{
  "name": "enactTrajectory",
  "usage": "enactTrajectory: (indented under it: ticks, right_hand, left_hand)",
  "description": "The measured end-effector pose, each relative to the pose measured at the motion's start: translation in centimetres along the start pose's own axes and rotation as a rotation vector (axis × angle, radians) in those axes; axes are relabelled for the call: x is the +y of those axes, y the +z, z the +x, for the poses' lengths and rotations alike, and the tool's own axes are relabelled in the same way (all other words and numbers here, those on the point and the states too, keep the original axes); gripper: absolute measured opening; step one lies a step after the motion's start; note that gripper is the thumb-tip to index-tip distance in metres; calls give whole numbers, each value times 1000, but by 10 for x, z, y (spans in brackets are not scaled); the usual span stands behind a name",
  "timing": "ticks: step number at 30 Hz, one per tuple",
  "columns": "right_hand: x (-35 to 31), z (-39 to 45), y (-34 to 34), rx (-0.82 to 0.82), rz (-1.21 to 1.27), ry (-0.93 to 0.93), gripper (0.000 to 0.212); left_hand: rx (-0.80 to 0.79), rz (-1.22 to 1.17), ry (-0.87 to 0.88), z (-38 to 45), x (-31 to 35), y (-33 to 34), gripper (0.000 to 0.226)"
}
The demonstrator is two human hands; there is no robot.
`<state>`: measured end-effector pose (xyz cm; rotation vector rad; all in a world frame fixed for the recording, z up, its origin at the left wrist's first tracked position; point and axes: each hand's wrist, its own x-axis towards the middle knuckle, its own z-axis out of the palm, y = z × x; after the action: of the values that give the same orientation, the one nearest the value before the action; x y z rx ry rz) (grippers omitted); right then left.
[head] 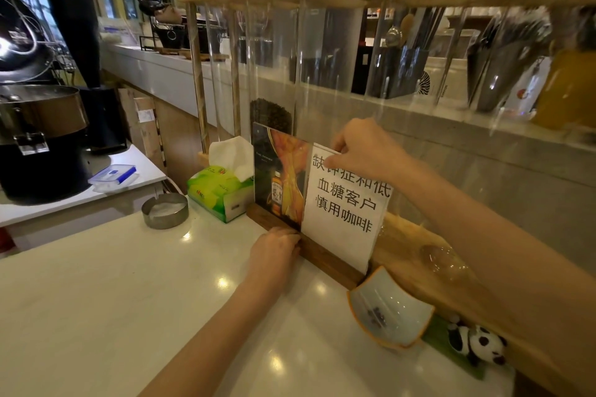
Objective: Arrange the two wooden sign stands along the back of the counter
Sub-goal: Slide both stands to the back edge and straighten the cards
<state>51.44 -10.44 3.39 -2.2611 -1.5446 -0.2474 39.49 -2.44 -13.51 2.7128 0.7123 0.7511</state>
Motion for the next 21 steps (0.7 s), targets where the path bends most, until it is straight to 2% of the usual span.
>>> enactTrajectory:
  ticks: [12,17,21]
  right_hand:
    - [-1,0,-1,1,-20,24,25]
    - [-4,-5,-1,16,-17,24,24]
    - [-6,-8,-2,30,-37,17,25]
  left_hand:
    - [1,19,53,1,-2,3,26]
    - [36,69,90,-1,-6,6,15]
    - [24,41,79,-2,-1,2,18]
